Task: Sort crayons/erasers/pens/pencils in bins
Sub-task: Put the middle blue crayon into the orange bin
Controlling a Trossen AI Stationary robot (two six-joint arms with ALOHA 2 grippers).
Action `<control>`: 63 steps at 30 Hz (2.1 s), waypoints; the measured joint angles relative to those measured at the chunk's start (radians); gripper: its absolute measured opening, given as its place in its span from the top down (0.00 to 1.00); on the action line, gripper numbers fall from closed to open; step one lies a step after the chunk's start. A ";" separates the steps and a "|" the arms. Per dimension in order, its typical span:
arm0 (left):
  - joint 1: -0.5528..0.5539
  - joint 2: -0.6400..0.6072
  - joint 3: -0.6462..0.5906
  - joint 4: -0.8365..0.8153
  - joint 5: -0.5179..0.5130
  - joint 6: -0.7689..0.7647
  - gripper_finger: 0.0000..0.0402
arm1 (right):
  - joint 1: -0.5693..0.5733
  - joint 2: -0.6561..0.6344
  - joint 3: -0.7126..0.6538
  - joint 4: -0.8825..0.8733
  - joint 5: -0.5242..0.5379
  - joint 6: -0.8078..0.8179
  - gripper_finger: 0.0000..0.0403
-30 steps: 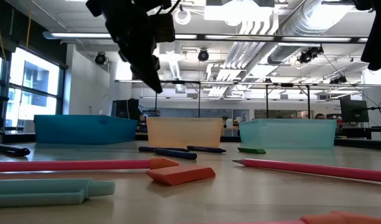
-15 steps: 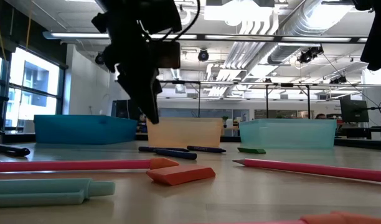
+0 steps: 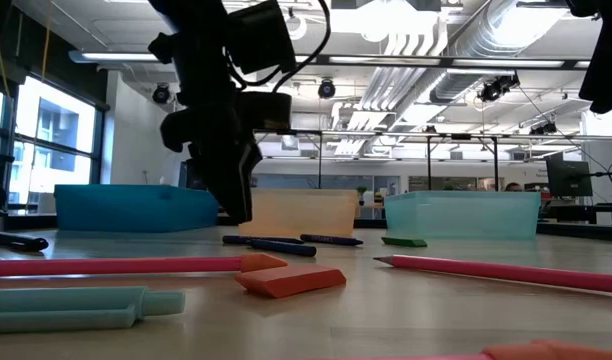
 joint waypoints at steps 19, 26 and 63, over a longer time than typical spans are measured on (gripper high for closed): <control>-0.001 0.067 0.001 0.034 0.002 0.051 0.62 | 0.000 0.000 0.000 0.003 0.008 0.003 0.72; 0.002 0.075 0.002 0.035 -0.023 0.047 0.66 | 0.000 0.000 0.000 0.010 0.008 0.003 0.72; 0.012 -0.094 -0.003 0.045 -0.005 0.096 0.99 | 0.000 0.000 0.000 0.128 0.008 -0.001 0.72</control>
